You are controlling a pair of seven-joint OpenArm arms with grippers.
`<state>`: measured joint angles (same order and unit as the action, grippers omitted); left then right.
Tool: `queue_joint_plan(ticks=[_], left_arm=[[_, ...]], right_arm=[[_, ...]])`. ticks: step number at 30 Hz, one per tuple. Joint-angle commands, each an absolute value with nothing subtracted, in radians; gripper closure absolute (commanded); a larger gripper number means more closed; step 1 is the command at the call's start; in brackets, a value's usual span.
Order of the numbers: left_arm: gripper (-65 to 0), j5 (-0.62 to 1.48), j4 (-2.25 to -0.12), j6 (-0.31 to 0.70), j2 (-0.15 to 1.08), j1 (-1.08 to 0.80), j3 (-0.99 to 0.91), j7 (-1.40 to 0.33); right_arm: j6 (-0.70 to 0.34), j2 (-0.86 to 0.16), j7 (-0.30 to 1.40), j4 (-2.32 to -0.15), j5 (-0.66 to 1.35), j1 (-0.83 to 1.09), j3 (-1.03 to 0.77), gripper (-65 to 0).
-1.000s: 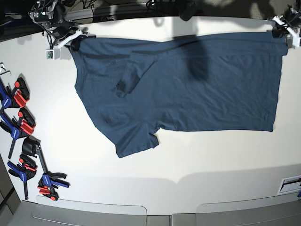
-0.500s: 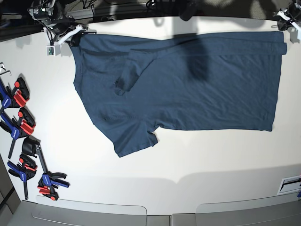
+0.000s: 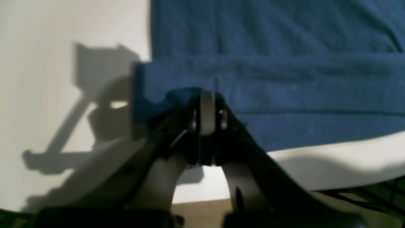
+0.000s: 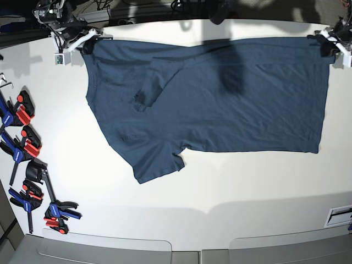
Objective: Fold the T-shirt properly
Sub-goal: 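Hold both grippers on the shirt edge and drag it toward the robot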
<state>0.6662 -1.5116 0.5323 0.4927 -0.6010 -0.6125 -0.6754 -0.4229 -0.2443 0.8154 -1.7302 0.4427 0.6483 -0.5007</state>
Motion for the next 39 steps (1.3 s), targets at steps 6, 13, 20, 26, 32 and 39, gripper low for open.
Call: queue_joint_plan(ticks=[6, 13, 20, 26, 32, 39], left_arm=[[0.0, 0.682, -1.448, 0.538, 0.511, -0.619, -0.601, -0.754], [0.0, 0.682, -1.448, 0.538, 0.511, -0.702, -0.601, -0.755], [0.0, 0.682, -1.449, 0.538, 0.511, -0.712, -0.601, -0.756], [0.0, 0.682, -1.449, 0.538, 0.511, -0.732, -0.601, -0.766], [0.0, 0.681, -1.449, 0.538, 0.511, -0.746, -0.604, -0.766], [0.0, 0.683, -1.449, 0.538, 0.510, -0.750, -0.634, -0.770]], right_arm=[[-0.408, -0.250, 0.878, -1.727, 0.396, 0.665, -0.505, 0.0], [-0.408, -0.250, 0.911, -1.727, 0.396, 0.666, -0.505, 0.0], [-0.408, -0.250, 0.950, -1.727, 0.392, 0.666, -0.505, 0.0], [-0.408, -0.250, 0.958, -1.728, 0.324, 0.669, -0.505, 0.0], [-0.406, -0.283, 0.960, -1.728, 0.313, 0.687, -0.505, 0.0], [-0.404, -0.305, 0.961, -1.728, 0.314, 0.743, -0.505, 0.0]])
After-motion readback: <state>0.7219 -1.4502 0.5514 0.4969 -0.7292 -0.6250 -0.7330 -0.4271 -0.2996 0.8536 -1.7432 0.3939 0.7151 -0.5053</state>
